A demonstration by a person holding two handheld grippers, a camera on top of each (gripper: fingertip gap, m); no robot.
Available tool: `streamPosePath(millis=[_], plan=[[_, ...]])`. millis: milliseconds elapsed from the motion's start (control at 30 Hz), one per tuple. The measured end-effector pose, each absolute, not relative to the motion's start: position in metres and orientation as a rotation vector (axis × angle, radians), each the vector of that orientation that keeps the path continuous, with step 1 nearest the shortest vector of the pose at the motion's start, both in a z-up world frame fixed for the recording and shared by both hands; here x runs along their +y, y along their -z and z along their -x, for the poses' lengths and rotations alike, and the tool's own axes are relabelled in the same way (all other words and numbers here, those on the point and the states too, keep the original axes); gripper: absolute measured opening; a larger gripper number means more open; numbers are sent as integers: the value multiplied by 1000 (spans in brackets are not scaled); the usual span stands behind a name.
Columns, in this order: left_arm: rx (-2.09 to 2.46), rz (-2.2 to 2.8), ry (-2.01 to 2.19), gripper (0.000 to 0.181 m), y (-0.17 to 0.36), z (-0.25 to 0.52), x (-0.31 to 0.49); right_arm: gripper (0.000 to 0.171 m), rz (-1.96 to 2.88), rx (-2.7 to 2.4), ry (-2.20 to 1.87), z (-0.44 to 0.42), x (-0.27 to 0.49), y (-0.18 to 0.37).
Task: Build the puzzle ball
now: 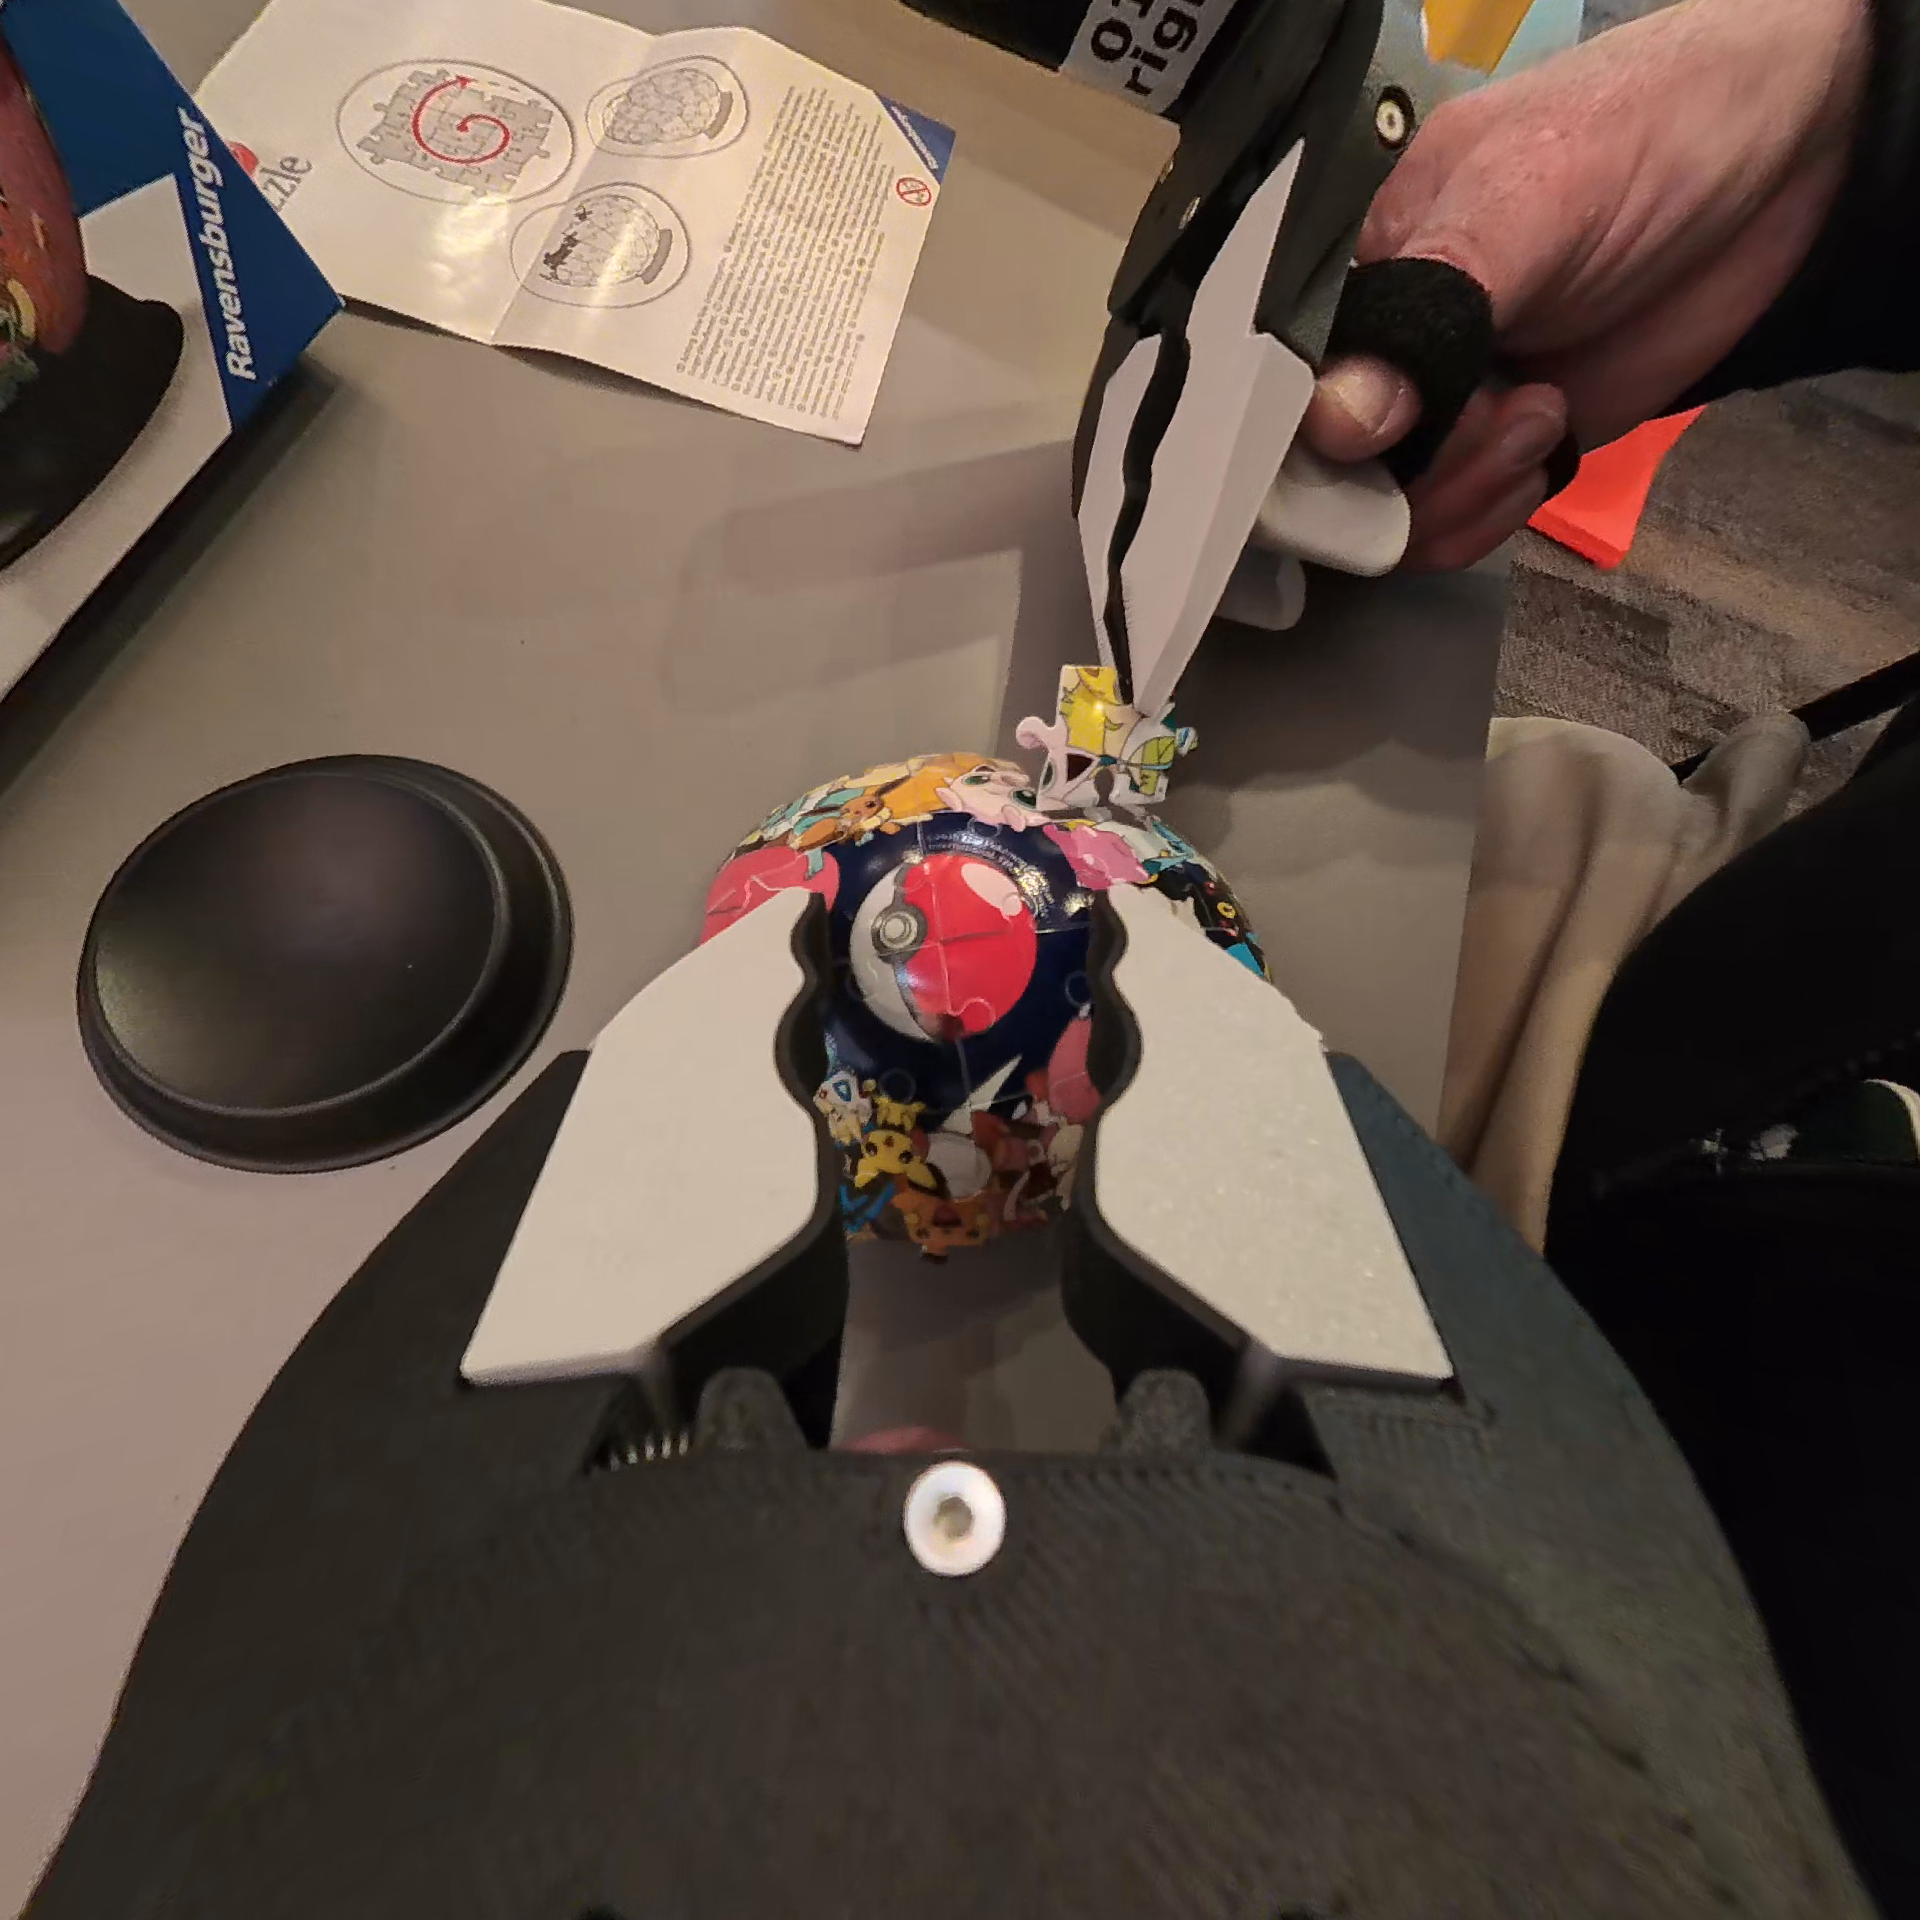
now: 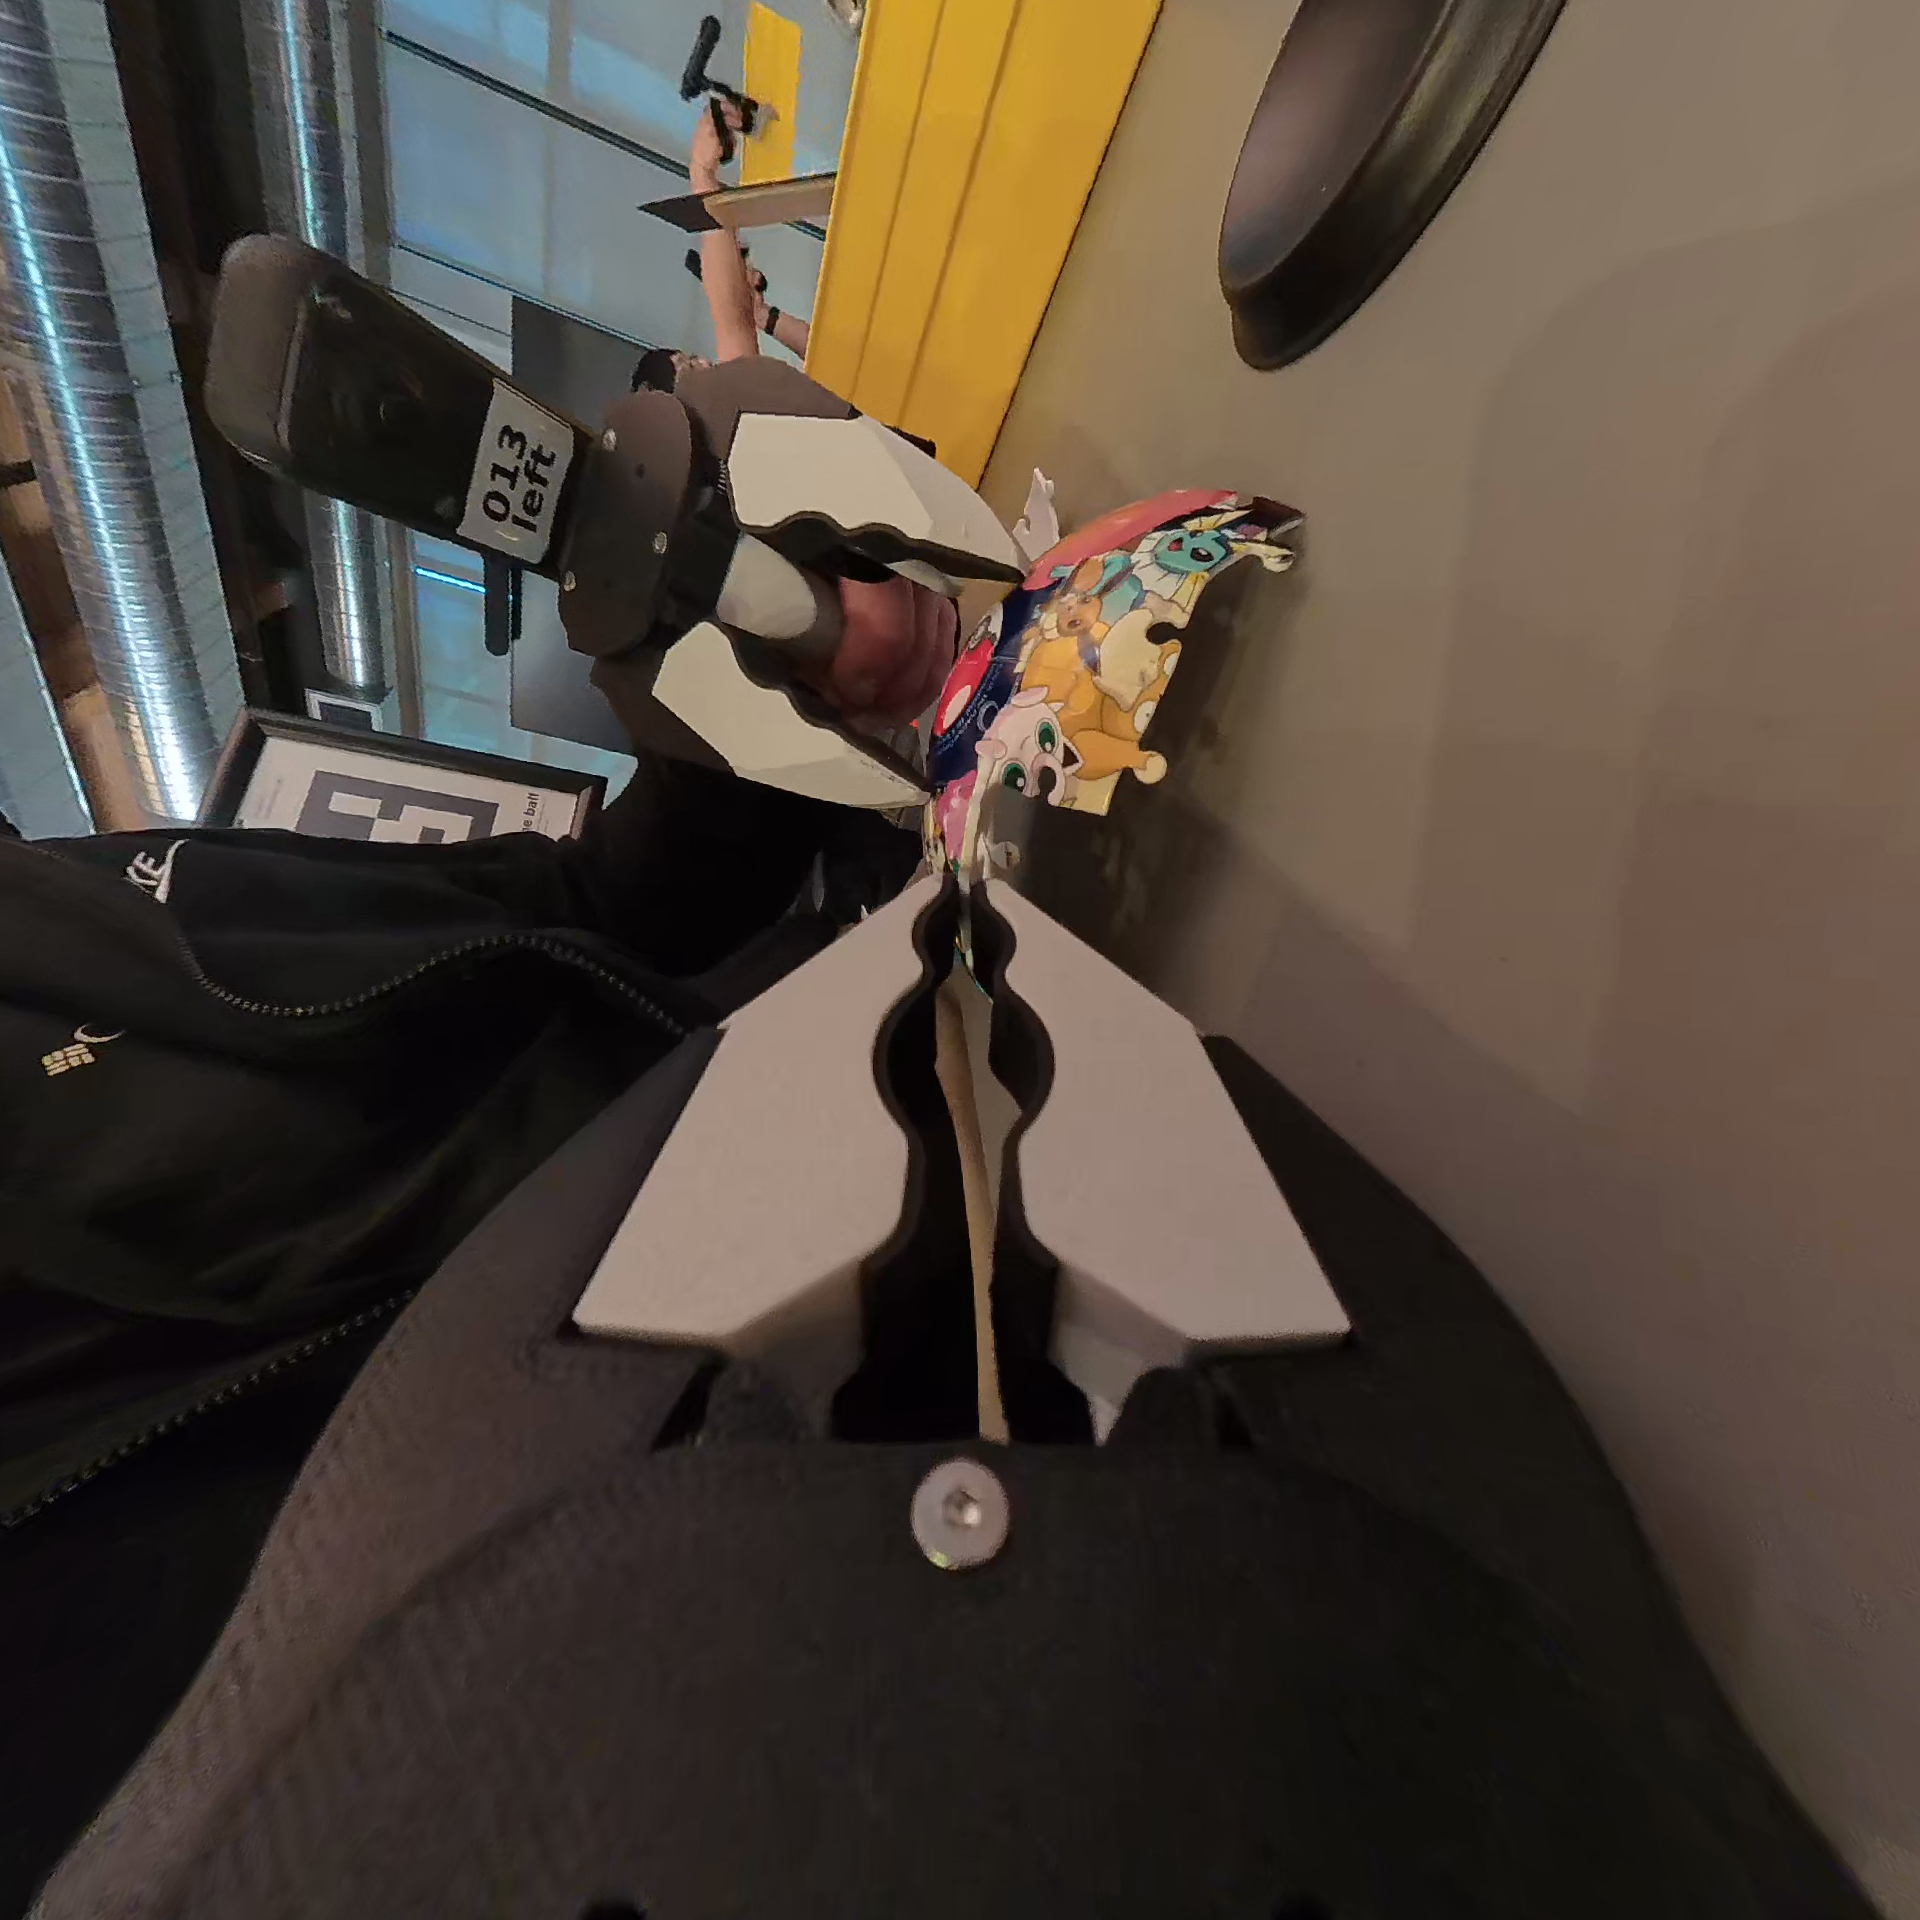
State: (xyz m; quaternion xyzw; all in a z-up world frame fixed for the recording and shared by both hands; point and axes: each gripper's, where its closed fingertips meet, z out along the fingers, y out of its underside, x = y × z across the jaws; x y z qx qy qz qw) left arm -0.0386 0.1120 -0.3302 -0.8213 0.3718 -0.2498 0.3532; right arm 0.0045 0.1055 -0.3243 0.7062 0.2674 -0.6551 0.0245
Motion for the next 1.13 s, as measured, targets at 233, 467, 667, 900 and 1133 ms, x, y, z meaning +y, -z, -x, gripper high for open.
streamPosePath(millis=[233, 467, 667, 900, 1133], plan=[[896, 2106, 607, 54, 329, 44, 112, 0, -2178, 814, 2031, -4, 102, 324], [786, 2158, 601, 63, 331, 61, 103, 0, -2153, 847, 2022, 3, 98, 324], [712, 2187, 647, 63, 335, 66, 97, 1, -2163, 856, 1989, 6, 95, 327], [708, 2178, 667, 62, 336, 65, 95, 9, -2239, 836, 1944, 4, 97, 335], [703, 2172, 681, 62, 336, 65, 94, 12, -2320, 901, 1862, 4, 96, 343]])
